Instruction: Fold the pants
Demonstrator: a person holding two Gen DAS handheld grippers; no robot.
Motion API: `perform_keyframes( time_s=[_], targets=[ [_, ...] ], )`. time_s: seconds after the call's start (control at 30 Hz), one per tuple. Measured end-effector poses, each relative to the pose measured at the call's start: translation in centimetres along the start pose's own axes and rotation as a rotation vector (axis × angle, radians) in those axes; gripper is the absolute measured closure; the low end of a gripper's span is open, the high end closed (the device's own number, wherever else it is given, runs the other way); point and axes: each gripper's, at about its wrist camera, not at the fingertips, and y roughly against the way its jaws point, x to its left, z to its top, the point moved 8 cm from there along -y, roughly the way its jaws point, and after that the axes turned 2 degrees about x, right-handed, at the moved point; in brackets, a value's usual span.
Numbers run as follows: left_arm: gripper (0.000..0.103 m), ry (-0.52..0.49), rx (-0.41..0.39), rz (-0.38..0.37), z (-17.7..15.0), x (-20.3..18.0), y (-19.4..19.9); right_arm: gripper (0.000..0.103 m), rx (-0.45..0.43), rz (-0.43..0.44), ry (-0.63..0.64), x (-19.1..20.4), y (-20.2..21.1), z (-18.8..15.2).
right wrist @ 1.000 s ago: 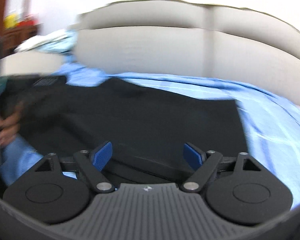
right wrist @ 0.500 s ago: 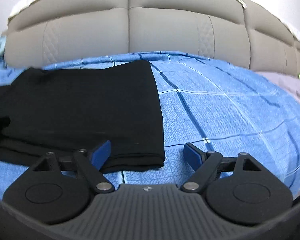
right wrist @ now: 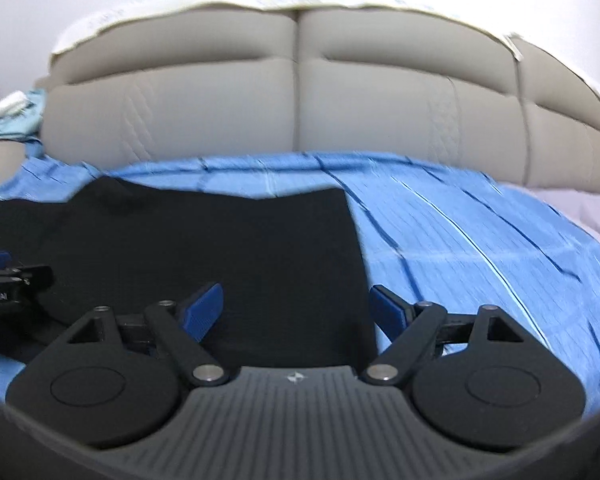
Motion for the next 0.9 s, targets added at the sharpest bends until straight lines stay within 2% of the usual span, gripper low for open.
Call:
perform_keyframes(
  time_s=[0.1, 0.23, 0.43, 0.57, 0.6, 0.67, 0.73, 0.9],
  targets=[
    [0.026, 0.050, -0.032, 0.048, 0.9, 2.6, 0.8, 0.013, -0.026, 0.048, 0.021, 2.6, -0.8, 1.2],
    [0.020, 0.166, -0.040, 0.158, 1.1, 7.8, 1.8, 0.012, -0.054, 0.122, 0.070, 7.2, -2.0, 2.0],
    [0.019, 0.410, -0.042, 0.348, -0.6, 17.1, 3.8, 0.011, -0.079, 0.199, 0.201, 15.1, -4.1, 1.9],
    [0.021, 0.552, -0.023, 0.462, -2.9, 22.6, 5.1, 0.010, -0.068, 0.227, 0.269, 18.6, -5.1, 0.4],
    [0.024, 0.590, -0.007, 0.470, -3.6, 23.7, 5.2, 0.010, -0.065, 0.230, 0.287, 19.2, -5.3, -0.1],
    [0.040, 0.650, 0.027, 0.445, -4.8, 25.0, 5.2, 0.009, -0.098, 0.227, 0.295, 19.7, -5.2, -1.1],
    [0.041, 0.719, 0.048, 0.395, -5.8, 25.9, 5.2, 0.005, -0.116, 0.222, 0.270, 19.5, -5.2, -1.3],
    [0.038, 0.829, 0.020, 0.345, -5.3, 27.7, 4.3, 0.001, -0.070, 0.254, 0.193, 19.0, -5.8, -1.1]
  ],
)
